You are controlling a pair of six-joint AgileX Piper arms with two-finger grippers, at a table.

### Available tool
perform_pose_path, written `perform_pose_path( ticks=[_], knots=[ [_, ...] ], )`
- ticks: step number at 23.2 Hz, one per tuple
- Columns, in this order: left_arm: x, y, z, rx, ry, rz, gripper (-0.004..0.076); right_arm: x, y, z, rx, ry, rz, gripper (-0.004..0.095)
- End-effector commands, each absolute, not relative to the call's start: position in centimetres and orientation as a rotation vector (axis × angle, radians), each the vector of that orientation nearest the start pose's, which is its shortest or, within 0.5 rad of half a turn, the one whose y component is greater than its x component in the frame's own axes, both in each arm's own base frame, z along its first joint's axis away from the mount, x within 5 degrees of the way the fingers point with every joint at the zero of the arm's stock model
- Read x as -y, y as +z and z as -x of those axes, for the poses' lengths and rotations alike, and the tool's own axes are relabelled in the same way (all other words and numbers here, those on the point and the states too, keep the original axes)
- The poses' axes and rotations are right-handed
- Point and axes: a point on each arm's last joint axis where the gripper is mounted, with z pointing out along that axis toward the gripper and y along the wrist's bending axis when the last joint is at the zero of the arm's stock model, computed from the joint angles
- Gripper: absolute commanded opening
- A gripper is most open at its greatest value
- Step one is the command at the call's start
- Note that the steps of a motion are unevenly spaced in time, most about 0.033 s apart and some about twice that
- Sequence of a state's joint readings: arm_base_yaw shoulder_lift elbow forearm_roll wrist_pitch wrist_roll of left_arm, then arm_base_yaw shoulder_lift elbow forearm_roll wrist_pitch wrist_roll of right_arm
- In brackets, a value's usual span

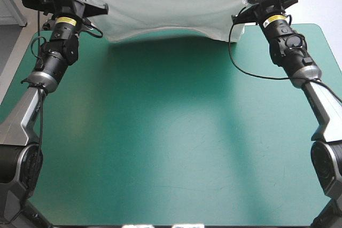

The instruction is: Fold the cloth

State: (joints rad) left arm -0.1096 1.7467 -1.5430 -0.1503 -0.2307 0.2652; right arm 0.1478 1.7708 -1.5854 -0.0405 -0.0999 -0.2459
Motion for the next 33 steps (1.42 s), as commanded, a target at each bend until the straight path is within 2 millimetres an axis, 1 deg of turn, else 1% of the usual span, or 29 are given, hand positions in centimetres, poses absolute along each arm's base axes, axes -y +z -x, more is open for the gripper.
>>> perform_pose_path(
  ticks=[1,3,5,6,10,11,14,16,19,20,21,22,23,24,26,27,28,29,31,33],
  knots=[
    [4.4,39.3,-41.8,-1.524,0.018,-0.148,-0.0017,-6.0,40.1,-42.2,-1.534,-0.095,0.316,-0.0018],
    [4.5,37.0,-41.7,-1.642,0.008,-0.167,-0.0017,-5.9,38.7,-42.1,-1.647,-0.088,0.330,-0.0018],
    [4.6,35.5,-41.5,-1.747,-0.003,-0.189,-0.0017,-5.9,37.2,-41.9,-1.796,-0.076,0.347,-0.0018],
    [4.7,34.6,-41.3,-1.838,-0.015,-0.208,-0.0017,-5.8,36.5,-41.7,-1.875,-0.074,0.362,-0.0018],
    [4.9,32.5,-40.4,-2.073,-0.050,-0.263,-0.0017,-5.7,34.3,-40.4,-2.153,-0.056,0.422,-0.0017],
    [5.0,31.7,-39.8,-2.187,-0.064,-0.293,-0.0017,-5.8,33.3,-39.5,-2.297,-0.024,0.463,-0.0017],
    [5.1,30.5,-38.6,-2.360,-0.088,-0.339,-0.0017,-6.4,32.2,-38.3,-2.433,0.079,0.541,-0.0017],
    [4.9,29.8,-38.0,-2.456,-0.078,-0.377,-0.0017,-6.7,31.8,-37.7,-2.480,0.139,0.583,-0.0017],
    [4.2,29.2,-36.3,-2.603,0.010,-0.464,-0.0017,-6.6,30.9,-36.1,-2.554,0.169,0.600,-0.0017],
    [3.5,29.0,-35.4,-2.649,0.059,-0.480,-0.0017,-6.4,30.0,-35.0,-2.589,0.174,0.602,-0.0017],
    [3.3,29.0,-35.0,-2.665,0.068,-0.481,-0.0017,-6.3,29.5,-34.2,-2.600,0.167,0.604,-0.0017],
    [2.6,29.0,-33.9,-2.696,0.068,-0.462,-0.0017,-5.9,28.9,-32.7,-2.612,0.146,0.586,-0.0017],
    [2.4,29.0,-33.3,-2.702,0.067,-0.453,-0.0017,-5.6,28.5,-31.8,-2.618,0.131,0.572,-0.0017],
    [2.3,29.3,-32.0,-2.703,0.050,-0.438,-0.0017,-5.3,28.3,-30.0,-2.623,0.116,0.548,-0.0017],
    [2.7,29.3,-30.0,-2.713,-0.035,-0.407,-0.0017,-4.8,27.5,-27.2,-2.647,0.118,0.544,-0.0017],
    [3.3,29.2,-29.0,-2.710,-0.114,-0.421,-0.0017,-4.7,27.5,-25.9,-2.646,0.122,0.538,-0.0017],
    [4.0,28.7,-28.1,-2.723,-0.156,-0.452,-0.0017,-4.6,27.2,-24.8,-2.653,0.136,0.532,-0.0017],
    [4.7,28.0,-26.9,-2.742,-0.157,-0.514,-0.0017,-4.5,27.0,-23.6,-2.659,0.140,0.532,-0.0017],
    [5.5,26.8,-24.9,-2.771,-0.138,-0.564,-0.0017,-4.2,26.6,-21.8,-2.668,0.145,0.511,-0.0017],
    [6.0,26.0,-23.5,-2.781,-0.125,-0.575,-0.0017,-4.1,26.2,-20.5,-2.668,0.156,0.505,-0.0017]
  ],
)
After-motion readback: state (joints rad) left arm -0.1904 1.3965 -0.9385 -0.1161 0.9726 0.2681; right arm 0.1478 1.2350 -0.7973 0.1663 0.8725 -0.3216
